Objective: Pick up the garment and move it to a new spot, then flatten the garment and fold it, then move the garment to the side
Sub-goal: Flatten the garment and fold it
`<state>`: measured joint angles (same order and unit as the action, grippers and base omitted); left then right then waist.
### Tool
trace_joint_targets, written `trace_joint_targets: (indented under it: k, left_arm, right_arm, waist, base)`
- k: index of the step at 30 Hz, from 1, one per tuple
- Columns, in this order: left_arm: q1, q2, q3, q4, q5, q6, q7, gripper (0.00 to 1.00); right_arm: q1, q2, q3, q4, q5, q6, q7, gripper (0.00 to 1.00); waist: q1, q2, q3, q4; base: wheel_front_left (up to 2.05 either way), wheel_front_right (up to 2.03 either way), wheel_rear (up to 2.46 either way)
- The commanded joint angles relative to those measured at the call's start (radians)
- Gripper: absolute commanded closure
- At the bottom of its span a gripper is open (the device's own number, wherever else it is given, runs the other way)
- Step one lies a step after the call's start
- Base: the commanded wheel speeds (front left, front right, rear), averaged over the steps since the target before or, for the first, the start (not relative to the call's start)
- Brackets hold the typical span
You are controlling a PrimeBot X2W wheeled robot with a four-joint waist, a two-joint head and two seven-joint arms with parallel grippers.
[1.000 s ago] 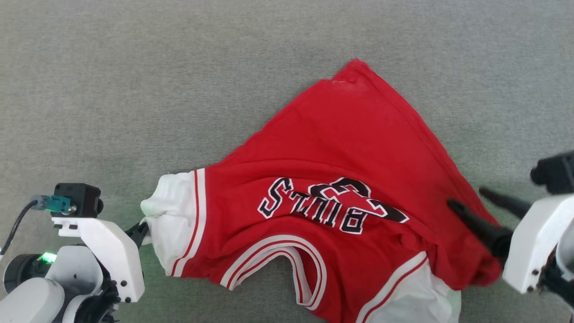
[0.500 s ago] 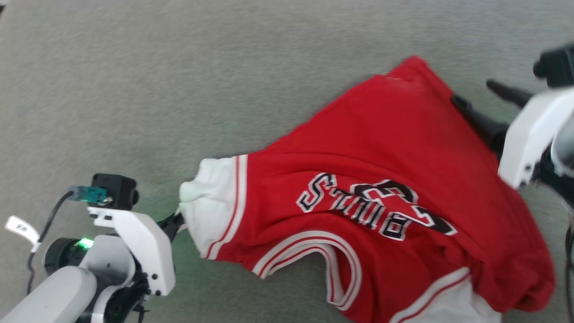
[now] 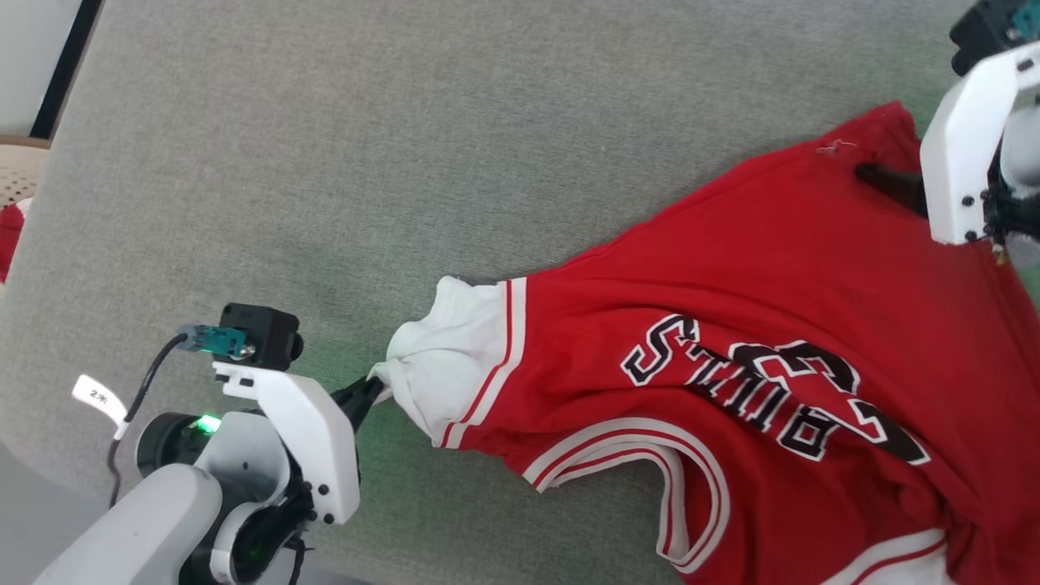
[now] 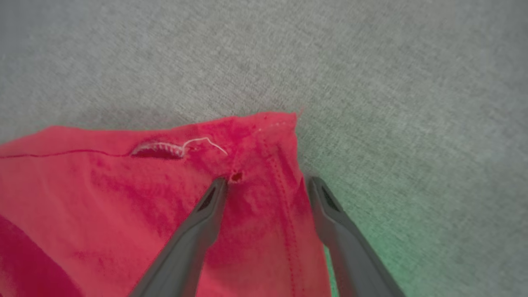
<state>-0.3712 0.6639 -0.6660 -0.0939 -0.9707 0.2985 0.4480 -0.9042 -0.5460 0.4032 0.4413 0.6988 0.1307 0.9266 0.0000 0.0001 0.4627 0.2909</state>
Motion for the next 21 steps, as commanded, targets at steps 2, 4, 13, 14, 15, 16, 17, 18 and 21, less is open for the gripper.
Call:
trace_joint_targets:
  k: [2, 4, 13, 14, 15, 16, 17, 18, 21]
  left_arm:
    - [-0.016, -0.004, -0.001, 0.008, 0.011, -0.007, -0.008, 1.0]
    - [-0.017, -0.01, -0.003, 0.014, 0.009, -0.01, -0.009, 1.0]
    - [-0.059, 0.002, -0.002, 0.039, 0.022, -0.022, 0.008, 1.0]
    - [-0.068, 0.007, 0.003, 0.037, 0.022, -0.02, 0.011, 1.0]
    - [-0.08, 0.014, 0.006, 0.035, 0.023, -0.018, 0.02, 1.0]
    - [-0.09, 0.024, 0.012, 0.032, 0.022, -0.016, 0.026, 1.0]
    - [-0.102, 0.034, 0.018, 0.03, 0.023, -0.014, 0.036, 1.0]
    - [-0.117, 0.045, 0.025, 0.027, 0.024, -0.012, 0.045, 1.0]
    - [-0.168, 0.074, 0.056, 0.031, 0.014, 0.001, 0.077, 1.0]
  right_arm:
    - [0.02, 0.005, 0.051, 0.052, 0.009, 0.0, 0.054, 0.0]
    - [0.019, 0.009, 0.084, 0.098, 0.023, 0.0, 0.101, 0.0]
    - [-0.043, -0.003, 0.122, 0.121, 0.049, 0.0, 0.095, 1.0]
    - [-0.056, -0.009, 0.118, 0.108, 0.054, 0.0, 0.08, 1.0]
    - [-0.067, -0.015, 0.113, 0.096, 0.059, 0.0, 0.067, 1.0]
    - [-0.077, -0.018, 0.105, 0.084, 0.064, 0.0, 0.052, 1.0]
    - [-0.087, -0.02, 0.097, 0.071, 0.069, 0.0, 0.037, 1.0]
    - [-0.096, -0.022, 0.09, 0.057, 0.073, 0.0, 0.023, 1.0]
    - [-0.105, -0.024, 0.075, 0.027, 0.084, 0.0, -0.01, 1.0]
  waist:
    - [0.0, -0.0001, 0.009, 0.011]
    - [0.0, -0.0001, 0.011, 0.014]
    - [0.0, -0.0001, -0.002, -0.018]
    - [0.0, -0.0001, -0.007, -0.027]
    - [0.0, -0.0001, -0.011, -0.037]
    - [0.0, -0.0001, -0.017, -0.048]
    - [0.0, -0.0001, -0.023, -0.059]
    - [0.0, -0.0001, -0.029, -0.07]
    - [0.0, -0.0001, -0.053, -0.104]
  base:
    - [0.0, 0.0, 0.0]
    - [0.0, 0.0, 0.0]
    - [0.0, 0.0, 0.0]
    - [0.0, 0.0, 0.0]
    - [0.0, 0.0, 0.0]
    - [0.0, 0.0, 0.0]
    - [0.0, 0.0, 0.0]
    - [0.0, 0.0, 0.0]
    - [0.0, 0.0, 0.0]
